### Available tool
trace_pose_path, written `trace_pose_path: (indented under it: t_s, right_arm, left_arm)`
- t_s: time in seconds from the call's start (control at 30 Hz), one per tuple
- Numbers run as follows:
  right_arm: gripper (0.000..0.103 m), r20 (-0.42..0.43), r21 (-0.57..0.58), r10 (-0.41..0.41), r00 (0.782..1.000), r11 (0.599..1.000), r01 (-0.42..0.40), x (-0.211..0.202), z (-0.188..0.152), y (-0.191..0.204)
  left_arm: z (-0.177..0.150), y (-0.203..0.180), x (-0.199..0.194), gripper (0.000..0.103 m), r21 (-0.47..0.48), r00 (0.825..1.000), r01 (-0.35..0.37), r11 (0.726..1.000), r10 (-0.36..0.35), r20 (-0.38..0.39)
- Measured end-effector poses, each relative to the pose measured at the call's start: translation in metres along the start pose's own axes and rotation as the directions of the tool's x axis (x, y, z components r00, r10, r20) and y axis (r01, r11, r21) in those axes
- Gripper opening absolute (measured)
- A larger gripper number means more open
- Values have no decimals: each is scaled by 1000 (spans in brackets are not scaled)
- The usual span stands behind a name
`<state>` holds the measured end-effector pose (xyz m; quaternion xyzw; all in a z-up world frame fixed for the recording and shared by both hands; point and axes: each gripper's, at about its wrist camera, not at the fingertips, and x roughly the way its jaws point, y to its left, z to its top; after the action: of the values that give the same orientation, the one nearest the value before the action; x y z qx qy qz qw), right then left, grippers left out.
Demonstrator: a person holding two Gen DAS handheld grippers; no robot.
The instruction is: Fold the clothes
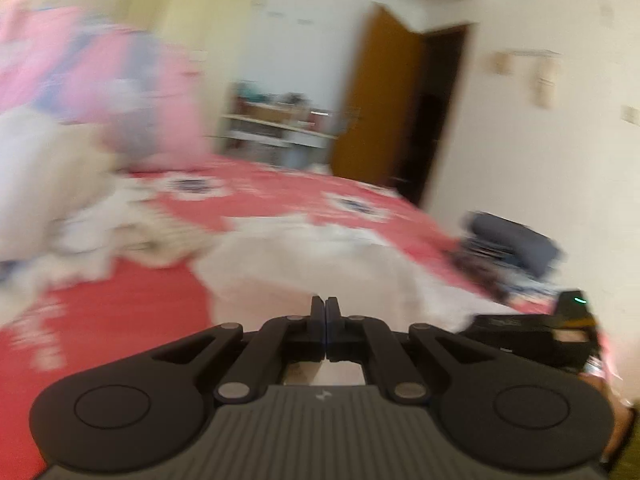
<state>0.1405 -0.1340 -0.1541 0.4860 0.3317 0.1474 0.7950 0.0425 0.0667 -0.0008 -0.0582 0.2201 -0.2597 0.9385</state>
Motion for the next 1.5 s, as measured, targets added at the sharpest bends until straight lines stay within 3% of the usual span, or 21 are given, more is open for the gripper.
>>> trace_pose_path:
  t_s: [0.1,0.2,0.37,0.43,0.5,0.63,0.73,0.8,0.9,0.97,1.03,1.17,1.3,1.4,1.43,1.47,1.5]
  right_arm:
    - [48,76,17,-5,997,1000,3,-29,10,-15]
    - [48,134,33,-23,991,999,19,-55,17,-33]
    - [48,167,78,-43,985,997,30,-75,20,-65]
    - [48,165,83,-35,986,996,21,-78,19,-72]
    - [50,158,41,-32,987,999,26,-77,20,-70]
    - [50,116,-191,-96,989,975,117,-67,17,-35]
    - [50,62,-390,-130,990,910,144,-52,7,-1]
    - [51,35,-514,-172,984,842,166,-40,-3,20]
    - [50,68,-644,-289,955,719,264,-22,-18,35]
    - [50,97,-670,-344,934,672,317,-18,-22,32]
    - [48,83,-649,-369,926,685,331,-17,-21,21]
    - [27,90,-622,-390,916,696,358,-20,-19,7]
    - [24,81,-589,-390,917,723,360,-20,-13,4]
    - [24,82,-584,-391,917,726,362,-21,-15,4]
    - [24,83,-584,-392,916,726,363,-20,-15,4]
    - [24,84,-584,-393,916,725,365,-19,-16,5]
    - [24,85,-583,-394,915,725,366,-19,-16,5]
  left_arm:
    - [-10,-43,28,1,51,993,110,993,-108,-54]
    - [-34,-77,59,1,75,973,189,979,-176,-147]
    - [-80,-101,103,3,106,941,223,969,-185,-285]
    - [-94,-104,109,8,106,921,245,964,-196,-337]
    - [-97,-102,101,26,106,913,261,959,-210,-349]
    - [-101,-86,69,41,103,913,285,953,-237,-331]
    - [-101,-60,40,42,47,918,248,968,-219,-331]
    - [-102,-37,21,43,-5,930,182,983,-174,-323]
    - [-100,-2,-7,43,-65,948,36,997,-55,-314]
    - [-104,24,-22,44,-102,946,-70,992,33,-322]
    - [-107,50,-37,47,-139,935,-175,975,120,-334]
    - [-127,70,-34,55,-170,909,-207,964,125,-397]
    - [-147,89,-31,58,-198,879,-239,951,125,-460]
    - [-162,82,-18,57,-193,867,-203,960,85,-491]
    - [-165,80,-17,52,-201,863,-200,959,75,-499]
    - [-169,78,-15,40,-210,860,-197,958,66,-506]
    - [-172,76,-14,17,-218,856,-194,956,57,-514]
